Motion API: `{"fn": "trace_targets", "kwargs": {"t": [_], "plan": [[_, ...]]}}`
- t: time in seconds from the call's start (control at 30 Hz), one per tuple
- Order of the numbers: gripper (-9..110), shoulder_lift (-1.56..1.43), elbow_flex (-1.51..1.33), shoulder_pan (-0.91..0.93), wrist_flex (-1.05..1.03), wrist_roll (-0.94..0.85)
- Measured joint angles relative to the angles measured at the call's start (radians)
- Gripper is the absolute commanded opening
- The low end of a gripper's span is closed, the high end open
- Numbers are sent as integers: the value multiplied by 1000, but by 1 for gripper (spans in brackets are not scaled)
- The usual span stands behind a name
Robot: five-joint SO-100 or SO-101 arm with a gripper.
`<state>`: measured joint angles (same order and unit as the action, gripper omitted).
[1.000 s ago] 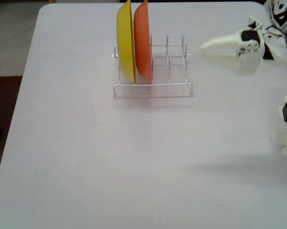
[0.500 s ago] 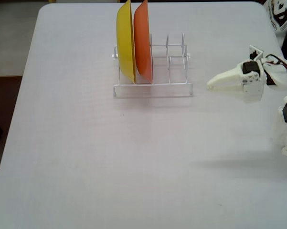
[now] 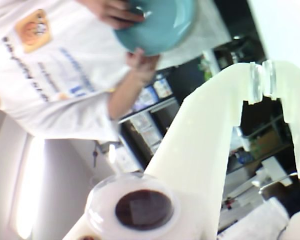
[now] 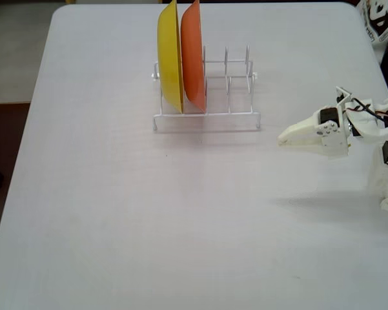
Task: Please give me two plates.
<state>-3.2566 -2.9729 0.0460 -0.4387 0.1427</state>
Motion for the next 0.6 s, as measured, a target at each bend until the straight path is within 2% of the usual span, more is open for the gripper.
{"fn": "trace_targets", "kwargs": {"t": [0.3,0.6], "plan": [[-1,-31,-138,-2,51,6],[-1,-31,-166,-2,37,-87]]}}
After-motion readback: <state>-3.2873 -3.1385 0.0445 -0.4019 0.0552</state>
